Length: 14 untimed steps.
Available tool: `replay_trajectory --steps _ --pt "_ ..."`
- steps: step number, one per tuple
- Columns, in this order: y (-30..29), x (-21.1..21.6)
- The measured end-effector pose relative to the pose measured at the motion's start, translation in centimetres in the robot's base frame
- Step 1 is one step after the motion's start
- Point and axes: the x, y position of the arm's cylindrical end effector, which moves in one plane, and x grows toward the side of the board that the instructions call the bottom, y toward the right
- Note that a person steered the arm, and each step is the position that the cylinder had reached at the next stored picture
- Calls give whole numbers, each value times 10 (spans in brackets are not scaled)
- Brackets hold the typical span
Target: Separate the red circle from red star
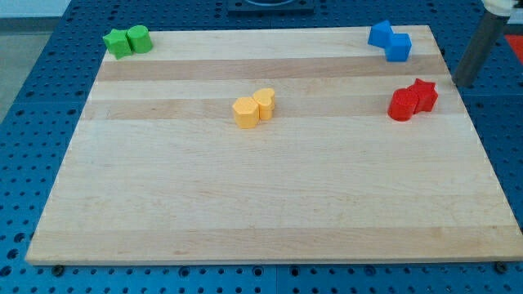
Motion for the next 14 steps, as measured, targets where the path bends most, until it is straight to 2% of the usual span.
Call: replay_trajectory --steps 1,4,7,9,10,11,12,14 --pt "-27 19" --pt "-109 31" --pt "-204 91" --pt "-196 111" --pt "-160 110" --pt "-124 128" --pt "-115 148" --pt "-180 137"
